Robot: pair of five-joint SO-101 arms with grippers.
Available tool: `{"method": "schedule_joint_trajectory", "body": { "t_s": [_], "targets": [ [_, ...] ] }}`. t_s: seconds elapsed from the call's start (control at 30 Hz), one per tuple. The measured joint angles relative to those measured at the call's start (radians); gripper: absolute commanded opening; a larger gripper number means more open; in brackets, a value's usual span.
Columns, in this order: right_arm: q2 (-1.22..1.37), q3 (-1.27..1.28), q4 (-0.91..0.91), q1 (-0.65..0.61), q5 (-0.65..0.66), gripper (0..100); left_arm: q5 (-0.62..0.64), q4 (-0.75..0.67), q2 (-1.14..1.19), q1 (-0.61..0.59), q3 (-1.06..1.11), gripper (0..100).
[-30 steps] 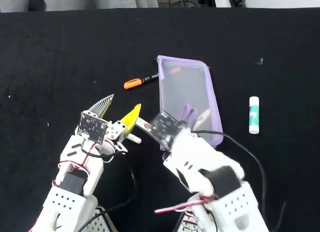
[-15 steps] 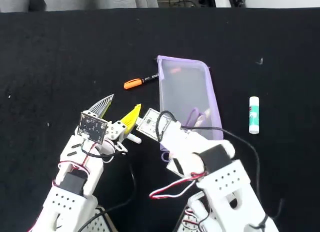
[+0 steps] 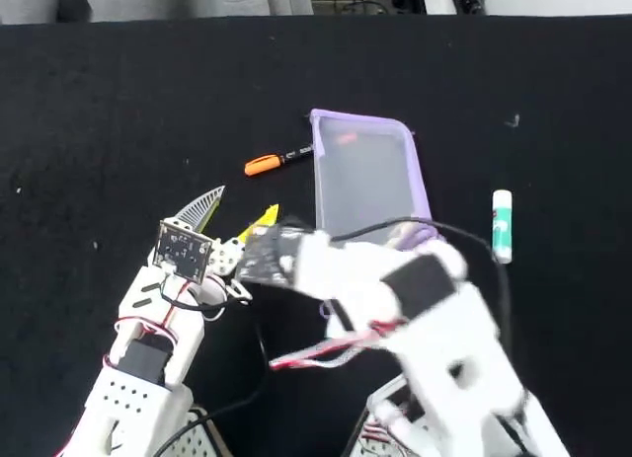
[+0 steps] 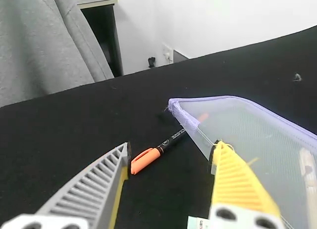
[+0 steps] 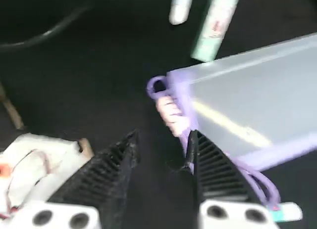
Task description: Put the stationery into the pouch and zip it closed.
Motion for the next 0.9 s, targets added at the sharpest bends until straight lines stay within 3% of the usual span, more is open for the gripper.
{"method": "schedule_joint_trajectory", "body": {
  "t_s": [0.13,0.43,0.7,0.9],
  "targets": [
    [0.14,0.018,0.0,-0.077,0.043,15.5,0.0,0.0,0.0,0.0,0.0,27],
    [0.348,0.021,-0.061,-0.083,0.104,15.5,0.005,0.0,0.0,-0.003,0.0,27],
    [0.46,0.023,-0.19,0.127,0.218,15.5,0.0,0.0,0.0,0.0,0.0,27],
    [0.466,0.069,-0.207,0.147,0.233,15.5,0.0,0.0,0.0,-0.006,0.0,27]
  ]
}}
